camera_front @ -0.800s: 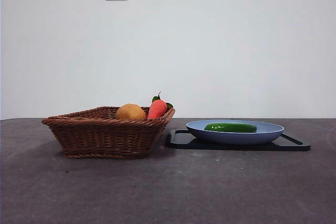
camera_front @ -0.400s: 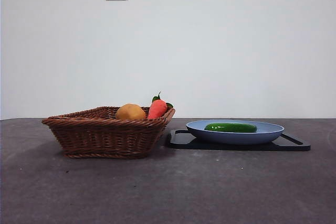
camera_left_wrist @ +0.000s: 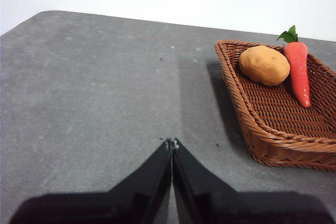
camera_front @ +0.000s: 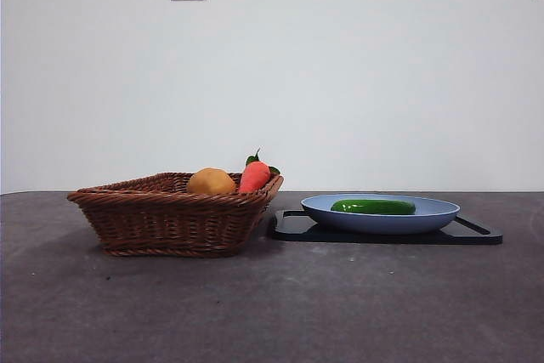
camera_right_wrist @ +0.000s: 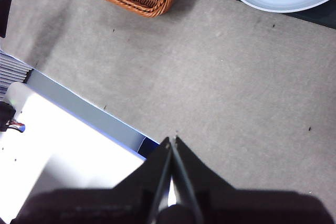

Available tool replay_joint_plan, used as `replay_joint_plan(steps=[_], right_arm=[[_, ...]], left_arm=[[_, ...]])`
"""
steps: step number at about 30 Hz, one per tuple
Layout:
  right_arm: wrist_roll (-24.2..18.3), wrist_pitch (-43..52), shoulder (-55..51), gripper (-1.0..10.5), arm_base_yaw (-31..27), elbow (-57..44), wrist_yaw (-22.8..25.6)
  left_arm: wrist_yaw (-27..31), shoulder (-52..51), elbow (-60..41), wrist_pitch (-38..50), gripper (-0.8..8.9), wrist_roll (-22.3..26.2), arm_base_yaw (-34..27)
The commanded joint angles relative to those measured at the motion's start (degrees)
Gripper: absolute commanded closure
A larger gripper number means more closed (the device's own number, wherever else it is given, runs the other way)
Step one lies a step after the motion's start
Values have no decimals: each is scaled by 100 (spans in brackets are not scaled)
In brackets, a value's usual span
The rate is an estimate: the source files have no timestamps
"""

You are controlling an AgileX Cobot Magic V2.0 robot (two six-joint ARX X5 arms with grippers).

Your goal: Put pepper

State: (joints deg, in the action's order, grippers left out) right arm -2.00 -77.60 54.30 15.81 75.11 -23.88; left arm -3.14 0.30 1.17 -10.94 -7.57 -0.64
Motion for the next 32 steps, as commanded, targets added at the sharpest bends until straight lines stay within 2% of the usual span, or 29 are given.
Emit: replay_joint_plan(steps=[1,18,19,20,21,23,29,32], right_arm=[[-44,-87,39,941,37,109,0],[-46,-85,33,941,11,109,20],[-127,-79,0,941,-44,109,42],[-404,-22,-46,941,-103,109,72],[-612,87,-140,941,-210,109,68],[-671,450,-328,941,-420,101,24],[-101,2203,-1373,941,-1084,-505,-103],[33,3220,-2035,941,-1270,-1320,133]], left_arm=[[-7,-22,-17,-26,805,-35,-17],[-7,-22,-17,-28,805,-35,-17],[-7,-22,-17,-28,805,-33,-17],[-7,-22,-17,-28,805,-33,-17],[-7,-22,-17,-28,805,-33,-17],[-7,-22,-17,-28,805,-33,-17],[-7,-22,-17,-28,805,-33,-17],[-7,-22,-17,-28,805,-33,-17]])
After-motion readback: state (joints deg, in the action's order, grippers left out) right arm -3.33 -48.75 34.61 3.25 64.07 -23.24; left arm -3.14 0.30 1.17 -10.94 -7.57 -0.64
